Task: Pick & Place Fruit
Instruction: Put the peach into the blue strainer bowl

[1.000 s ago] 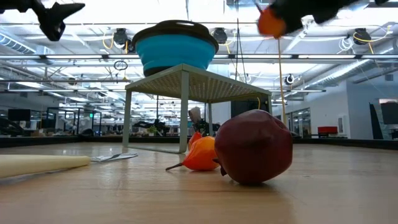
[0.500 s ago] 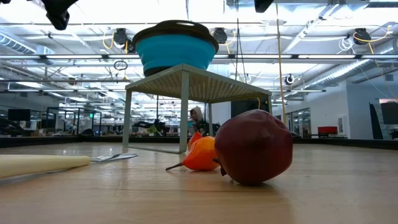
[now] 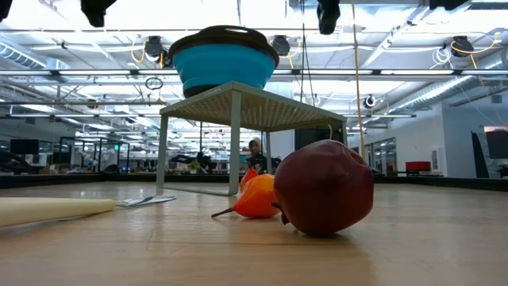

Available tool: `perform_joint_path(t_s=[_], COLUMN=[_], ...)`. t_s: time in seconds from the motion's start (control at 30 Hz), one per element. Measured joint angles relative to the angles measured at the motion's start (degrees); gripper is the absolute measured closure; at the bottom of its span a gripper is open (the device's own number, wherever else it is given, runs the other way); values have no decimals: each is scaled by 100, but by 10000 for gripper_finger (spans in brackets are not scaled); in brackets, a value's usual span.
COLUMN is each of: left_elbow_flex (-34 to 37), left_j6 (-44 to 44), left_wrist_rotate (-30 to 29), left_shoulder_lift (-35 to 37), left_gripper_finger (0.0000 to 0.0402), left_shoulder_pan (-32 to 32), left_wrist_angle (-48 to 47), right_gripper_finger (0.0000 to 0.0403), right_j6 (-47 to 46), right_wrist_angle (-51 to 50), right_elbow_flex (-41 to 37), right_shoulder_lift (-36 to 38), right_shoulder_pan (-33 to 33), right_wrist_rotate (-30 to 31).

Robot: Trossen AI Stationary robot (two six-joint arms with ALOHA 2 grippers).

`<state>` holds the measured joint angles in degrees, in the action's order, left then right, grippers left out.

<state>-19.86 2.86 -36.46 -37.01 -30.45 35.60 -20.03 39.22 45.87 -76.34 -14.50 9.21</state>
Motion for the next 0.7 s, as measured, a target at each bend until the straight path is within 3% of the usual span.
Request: perform_joint_path(t_s=[0.13,0.33,0.53,0.7], left_elbow_flex=[-75,-766,-1675,-2465], left_j6=[-604,-1304,-1992,-2093], left_wrist_rotate=[25,-68,-589,-556], left_shoulder_lift=[-618,-1535,-2305,-2766], left_gripper_finger=[89,89,89,89], left_shoulder_pan=[6,5,12,96], left_wrist_angle=[617,615,518,-80], right_gripper_finger=[284,284,284,284], right_j6=[-698,-1350,-1399,-1395], right_wrist_angle=[10,226,435,434], right_elbow_flex=[0,0,2,2], right_shoulder_lift=[0,-1,-2,-2], right_shoulder_pan=[154,313,345,345], right_wrist_rotate=[-3,-25,-26,-28])
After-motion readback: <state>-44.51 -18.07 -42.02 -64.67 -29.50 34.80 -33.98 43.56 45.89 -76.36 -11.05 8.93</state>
